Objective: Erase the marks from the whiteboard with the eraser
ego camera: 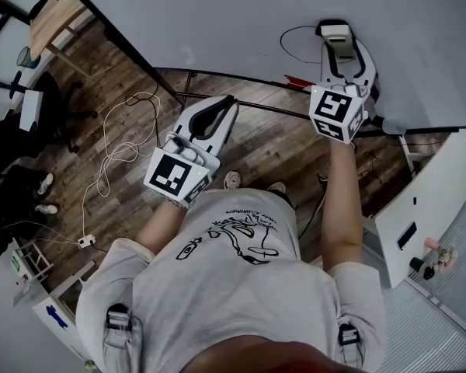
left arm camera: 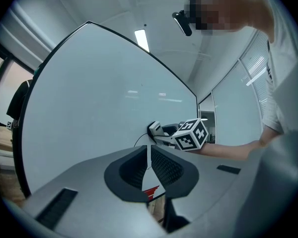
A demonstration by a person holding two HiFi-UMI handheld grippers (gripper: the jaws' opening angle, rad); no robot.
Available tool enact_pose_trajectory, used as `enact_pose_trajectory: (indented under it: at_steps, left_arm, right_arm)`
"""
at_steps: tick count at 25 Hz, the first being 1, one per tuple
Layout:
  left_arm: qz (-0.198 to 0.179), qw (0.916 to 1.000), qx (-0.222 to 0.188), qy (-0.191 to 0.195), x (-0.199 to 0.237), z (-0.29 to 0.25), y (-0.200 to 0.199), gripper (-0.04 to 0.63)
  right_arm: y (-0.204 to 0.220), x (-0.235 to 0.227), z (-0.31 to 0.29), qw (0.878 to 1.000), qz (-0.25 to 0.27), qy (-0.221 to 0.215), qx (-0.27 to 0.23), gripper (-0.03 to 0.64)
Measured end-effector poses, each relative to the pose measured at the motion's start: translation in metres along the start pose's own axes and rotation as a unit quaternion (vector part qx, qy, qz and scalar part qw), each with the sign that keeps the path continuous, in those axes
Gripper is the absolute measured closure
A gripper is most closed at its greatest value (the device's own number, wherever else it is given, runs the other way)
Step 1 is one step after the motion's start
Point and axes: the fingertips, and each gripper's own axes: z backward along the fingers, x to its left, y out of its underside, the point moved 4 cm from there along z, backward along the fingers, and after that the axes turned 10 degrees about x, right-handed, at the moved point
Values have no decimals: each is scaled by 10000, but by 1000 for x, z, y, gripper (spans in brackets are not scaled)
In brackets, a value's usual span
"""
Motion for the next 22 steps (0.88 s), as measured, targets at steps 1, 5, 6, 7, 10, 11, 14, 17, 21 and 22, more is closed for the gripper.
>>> enact_pose_trajectory:
  at_steps: [1, 5, 6, 7, 10, 11, 14, 17, 21, 22]
  left_arm:
    - [5, 10000, 14, 4, 1, -1, 1, 557]
    - [3, 10000, 45, 4, 3, -2, 3, 557]
    - [5, 10000, 49, -4, 4, -2, 3, 557]
    - [7, 10000, 52, -13, 5, -2, 3, 557]
    - [22, 10000, 74, -42, 8, -1, 5, 557]
    - [30, 10000, 79, -47, 10, -1, 5, 557]
    - [48, 9999, 87, -63, 11, -2, 6, 557]
    - [53, 9999, 99, -74, 12, -3, 6, 557]
    - [56, 9999, 107, -82, 12, -2, 6, 557]
    - [58, 9999, 106, -87, 13, -2, 6, 557]
  right_arm:
    - [0, 1, 0, 10000, 22, 38, 0, 377]
    - [-2, 5, -2, 9997, 95, 200, 53, 377]
    - [-2, 6, -2, 9996, 109, 243, 71, 377]
    - [-2, 7, -2, 9995, 123, 282, 84, 377]
    - [-3, 11, -4, 9991, 188, 358, 112, 377]
    - [-4, 12, -5, 9990, 220, 373, 123, 377]
    - [-5, 15, -6, 9987, 290, 396, 168, 377]
    - [-5, 19, -7, 9985, 335, 381, 198, 377]
    - [-10, 36, -10, 9985, 441, 263, 174, 377]
    - [-12, 41, -11, 9985, 475, 237, 164, 377]
